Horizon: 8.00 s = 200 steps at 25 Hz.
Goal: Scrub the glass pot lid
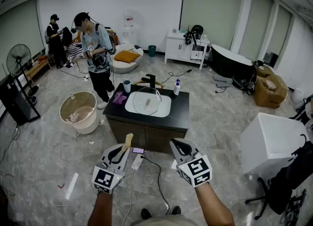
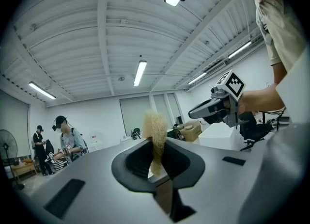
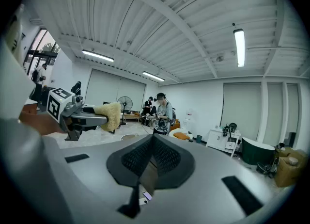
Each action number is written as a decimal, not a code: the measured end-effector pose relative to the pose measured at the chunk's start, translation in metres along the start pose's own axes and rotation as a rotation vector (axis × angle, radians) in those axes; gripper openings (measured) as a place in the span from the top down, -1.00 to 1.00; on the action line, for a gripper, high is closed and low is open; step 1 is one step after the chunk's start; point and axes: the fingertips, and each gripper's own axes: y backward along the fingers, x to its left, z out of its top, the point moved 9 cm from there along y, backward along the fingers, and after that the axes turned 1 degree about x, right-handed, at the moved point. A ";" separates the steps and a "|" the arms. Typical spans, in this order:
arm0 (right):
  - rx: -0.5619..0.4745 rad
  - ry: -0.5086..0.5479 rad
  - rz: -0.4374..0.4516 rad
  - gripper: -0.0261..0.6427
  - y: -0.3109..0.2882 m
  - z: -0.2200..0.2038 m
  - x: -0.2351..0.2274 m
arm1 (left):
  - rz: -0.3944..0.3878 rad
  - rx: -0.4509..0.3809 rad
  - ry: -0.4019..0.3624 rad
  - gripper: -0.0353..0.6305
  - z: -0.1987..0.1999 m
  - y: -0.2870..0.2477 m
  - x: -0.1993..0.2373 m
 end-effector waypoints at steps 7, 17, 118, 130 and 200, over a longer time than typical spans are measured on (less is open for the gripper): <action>0.003 -0.002 -0.002 0.85 0.001 0.001 0.003 | 0.000 -0.004 -0.002 0.77 0.000 0.003 0.002; -0.015 -0.025 -0.003 0.85 -0.003 -0.003 0.006 | -0.017 0.004 0.024 0.77 -0.007 0.002 0.006; 0.061 -0.195 -0.152 0.85 -0.437 -0.045 -0.293 | -0.159 0.014 0.103 0.77 -0.138 -0.460 0.339; 0.113 -0.191 -0.144 0.85 -0.480 -0.063 -0.291 | -0.136 0.040 0.150 0.77 -0.189 -0.465 0.374; 0.400 -0.417 0.043 0.85 -0.607 -0.310 -0.467 | -0.239 0.690 0.371 0.77 -0.499 -0.761 0.212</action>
